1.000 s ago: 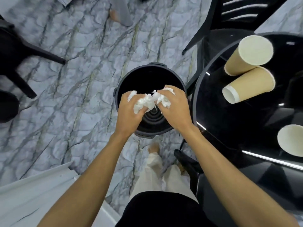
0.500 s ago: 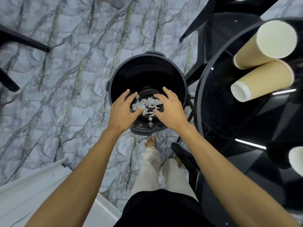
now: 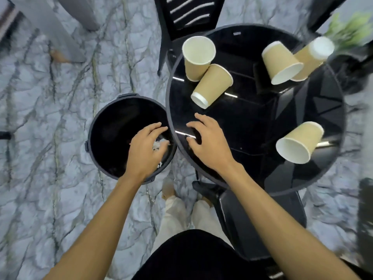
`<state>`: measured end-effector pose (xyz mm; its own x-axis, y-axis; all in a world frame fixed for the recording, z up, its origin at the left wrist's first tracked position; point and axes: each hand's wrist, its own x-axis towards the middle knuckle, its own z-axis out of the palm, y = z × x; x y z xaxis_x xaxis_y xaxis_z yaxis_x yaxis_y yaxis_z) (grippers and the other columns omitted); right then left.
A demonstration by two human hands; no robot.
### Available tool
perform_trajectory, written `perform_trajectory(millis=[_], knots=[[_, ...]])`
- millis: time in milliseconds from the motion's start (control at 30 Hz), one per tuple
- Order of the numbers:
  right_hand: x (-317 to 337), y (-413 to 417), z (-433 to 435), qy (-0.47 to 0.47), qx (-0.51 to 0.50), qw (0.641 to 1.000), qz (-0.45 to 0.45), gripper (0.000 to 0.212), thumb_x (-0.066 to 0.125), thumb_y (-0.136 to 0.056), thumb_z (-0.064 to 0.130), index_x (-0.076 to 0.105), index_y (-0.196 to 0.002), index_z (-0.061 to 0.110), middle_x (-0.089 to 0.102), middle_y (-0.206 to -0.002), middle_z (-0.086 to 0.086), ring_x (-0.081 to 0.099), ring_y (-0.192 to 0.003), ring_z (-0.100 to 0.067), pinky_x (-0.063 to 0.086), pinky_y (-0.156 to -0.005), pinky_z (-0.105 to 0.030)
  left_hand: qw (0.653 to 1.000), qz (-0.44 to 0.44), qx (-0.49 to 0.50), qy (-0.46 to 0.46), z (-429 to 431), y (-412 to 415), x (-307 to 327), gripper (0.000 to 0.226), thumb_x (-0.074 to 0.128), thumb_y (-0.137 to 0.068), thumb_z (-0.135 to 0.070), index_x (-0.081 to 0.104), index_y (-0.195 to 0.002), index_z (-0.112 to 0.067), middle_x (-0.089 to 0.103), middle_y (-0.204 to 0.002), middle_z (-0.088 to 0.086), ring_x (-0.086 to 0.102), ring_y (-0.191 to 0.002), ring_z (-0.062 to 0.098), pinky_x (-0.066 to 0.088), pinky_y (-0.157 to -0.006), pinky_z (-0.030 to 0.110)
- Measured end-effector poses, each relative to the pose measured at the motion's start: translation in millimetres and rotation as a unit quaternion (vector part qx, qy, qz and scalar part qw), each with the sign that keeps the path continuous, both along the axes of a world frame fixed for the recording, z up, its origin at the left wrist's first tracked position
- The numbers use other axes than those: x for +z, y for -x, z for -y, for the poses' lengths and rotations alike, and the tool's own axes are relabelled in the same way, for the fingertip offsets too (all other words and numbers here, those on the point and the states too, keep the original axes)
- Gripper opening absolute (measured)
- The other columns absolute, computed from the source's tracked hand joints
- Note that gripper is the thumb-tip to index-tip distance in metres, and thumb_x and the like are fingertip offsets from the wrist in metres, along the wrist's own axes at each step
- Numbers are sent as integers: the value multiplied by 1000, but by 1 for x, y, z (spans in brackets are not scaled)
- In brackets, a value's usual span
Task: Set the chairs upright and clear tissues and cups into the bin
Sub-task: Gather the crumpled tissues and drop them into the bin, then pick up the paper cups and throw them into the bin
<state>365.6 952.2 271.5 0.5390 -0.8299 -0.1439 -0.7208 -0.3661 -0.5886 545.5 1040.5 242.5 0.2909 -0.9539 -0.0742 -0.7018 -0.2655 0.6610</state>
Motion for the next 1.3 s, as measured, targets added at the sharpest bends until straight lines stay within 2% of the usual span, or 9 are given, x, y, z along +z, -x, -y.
perform_trajectory(millis=[133, 500, 667, 767, 833, 900, 1133, 1300], knots=[[8, 53, -3, 12, -59, 998, -14, 39, 63, -93, 26, 59, -131, 18, 41, -152, -6, 29, -145, -23, 20, -117, -33, 998, 4, -68, 3, 18, 44, 12, 38, 63, -93, -29, 62, -130, -18, 54, -139, -2, 49, -128, 16, 40, -108, 40], [21, 162, -11, 36, -182, 983, -1, 36, 63, -92, 23, 61, -127, 16, 44, -149, -8, 36, -141, -24, 26, -118, -37, 981, 30, -193, 21, 72, 141, 34, 39, 62, -93, -29, 60, -131, -20, 52, -142, -3, 46, -131, 16, 35, -110, 37], [20, 191, -6, 88, -226, 970, 17, 29, 64, -90, 20, 66, -119, 15, 55, -139, -6, 47, -130, -22, 34, -112, -35, 974, 33, -224, 24, 92, 169, 37, 39, 59, -95, -31, 59, -132, -22, 51, -143, -5, 44, -133, 14, 35, -111, 40], [24, 198, -2, 119, -264, 956, 46, 24, 62, -90, 17, 69, -113, 18, 63, -127, 1, 51, -121, -18, 39, -103, -33, 973, 36, -229, 22, 99, 179, 36, 39, 59, -95, -31, 58, -133, -23, 50, -144, -5, 43, -134, 13, 31, -111, 33], [27, 200, 3, 145, -284, 947, 42, 22, 64, -88, 19, 70, -109, 20, 65, -121, 4, 52, -116, -17, 36, -96, -28, 972, 38, -230, 19, 103, 183, 35, 39, 58, -95, -31, 58, -133, -23, 50, -144, -5, 42, -134, 12, 31, -112, 34], [27, 203, 11, 155, -303, 940, 26, 23, 65, -86, 22, 69, -108, 23, 63, -122, 6, 50, -118, -18, 35, -94, -31, 972, 35, -230, 15, 106, 184, 33, 39, 58, -95, -32, 58, -133, -23, 49, -144, -6, 42, -135, 12, 33, -113, 37], [11, 213, 33, 122, -322, 937, -62, 35, 66, -84, 37, 64, -117, 26, 40, -150, -5, 24, -145, -29, 24, -113, -55, 974, 27, -224, 9, 119, 186, 29, 39, 58, -95, -32, 58, -133, -24, 49, -144, -7, 42, -134, 12, 35, -112, 39], [-2, 218, 45, 78, -333, 937, -75, 37, 64, -86, 42, 63, -119, 26, 25, -159, -8, 9, -150, -32, 20, -114, -62, 974, 24, -224, 2, 131, 188, 24, 39, 58, -95, -32, 58, -133, -25, 49, -144, -8, 42, -134, 12, 36, -112, 44]])
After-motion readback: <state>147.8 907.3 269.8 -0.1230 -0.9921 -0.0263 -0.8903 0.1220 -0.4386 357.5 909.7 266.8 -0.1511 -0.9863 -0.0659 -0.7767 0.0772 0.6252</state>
